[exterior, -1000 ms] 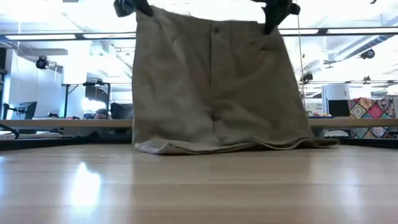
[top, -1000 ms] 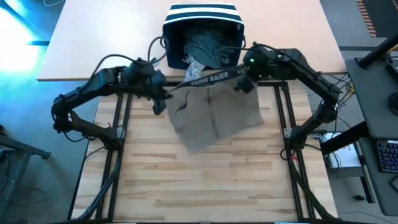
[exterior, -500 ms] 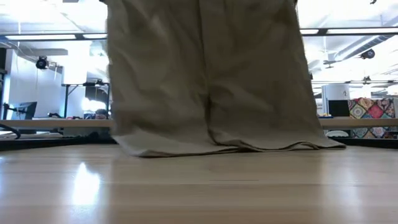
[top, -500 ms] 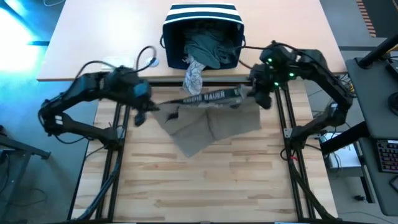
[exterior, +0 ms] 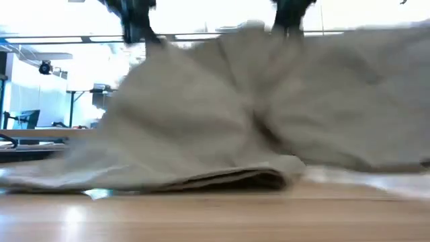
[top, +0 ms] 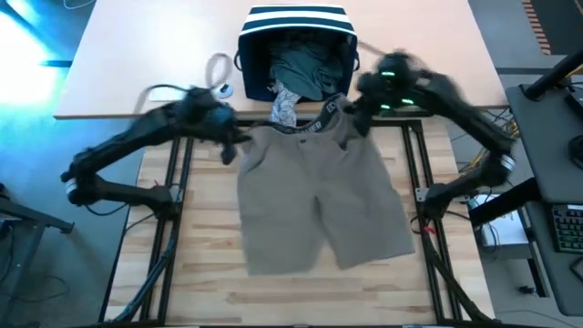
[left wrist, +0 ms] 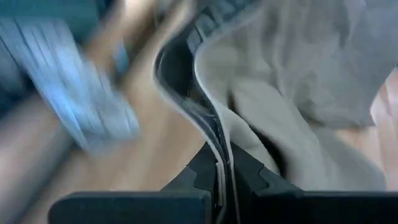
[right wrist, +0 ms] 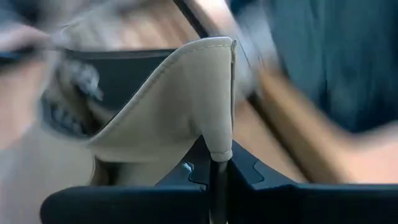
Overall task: Fold Laundry from Bin
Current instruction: Fold the brown shorts from the blue laundry basket
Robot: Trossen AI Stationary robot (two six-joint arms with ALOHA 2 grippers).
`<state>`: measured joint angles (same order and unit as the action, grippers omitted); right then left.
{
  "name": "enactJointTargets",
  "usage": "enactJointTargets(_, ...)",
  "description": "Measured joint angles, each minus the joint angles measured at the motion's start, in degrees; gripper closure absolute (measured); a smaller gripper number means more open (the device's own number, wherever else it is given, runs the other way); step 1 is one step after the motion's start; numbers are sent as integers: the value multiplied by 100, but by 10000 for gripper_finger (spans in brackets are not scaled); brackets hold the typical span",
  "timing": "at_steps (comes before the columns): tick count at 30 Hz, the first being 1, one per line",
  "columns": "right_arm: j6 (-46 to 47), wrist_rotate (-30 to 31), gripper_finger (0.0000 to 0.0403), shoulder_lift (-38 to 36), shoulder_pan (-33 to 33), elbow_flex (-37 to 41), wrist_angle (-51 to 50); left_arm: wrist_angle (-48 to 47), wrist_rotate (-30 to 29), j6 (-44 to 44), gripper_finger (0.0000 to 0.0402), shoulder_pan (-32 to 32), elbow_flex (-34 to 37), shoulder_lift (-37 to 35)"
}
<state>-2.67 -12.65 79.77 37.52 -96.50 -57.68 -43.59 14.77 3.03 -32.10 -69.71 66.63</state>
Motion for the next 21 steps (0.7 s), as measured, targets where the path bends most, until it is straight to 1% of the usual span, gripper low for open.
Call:
enactJointTargets(2, 271, 120, 392, 327, 259, 451, -251, 39, 236, -296, 401, -260, 412, 234)
enactJointTargets(5, 465, 302, 392, 559, 452, 882, -336, 152, 274, -411, 401, -393, 881, 536)
enactJointTargets(6, 459, 323, 392, 630, 514, 997, -400, 187, 333, -450, 401, -395, 984, 621)
enactJointTargets(8, 458, 354, 392, 782, 554, 1196, -499, 410, 630, -542, 401, -381, 1106, 751)
enactJointTargets(11, 441, 344, 392, 831, 447, 1259, -469, 779, 1001, -760, 401, -359, 1198, 887)
enactJointTargets(14, 463, -18, 392, 682, 339, 1226, -452, 1105, 1204, -1000, 401, -361, 1208, 999)
enactJointTargets(17, 463, -687, 392, 591, 254, 1245, -480, 1297, 1380, -1147, 401, -357, 1151, 1055)
enactJointTargets(19, 356, -1138, 391, 456, 169, 1244, -463, 1217, 1384, -1143, 401, -356, 1096, 1080)
enactJointTargets(21, 112, -1371, 391, 315, 142, 1249, -460, 1040, 1228, -1042, 401, -365, 1057, 1071)
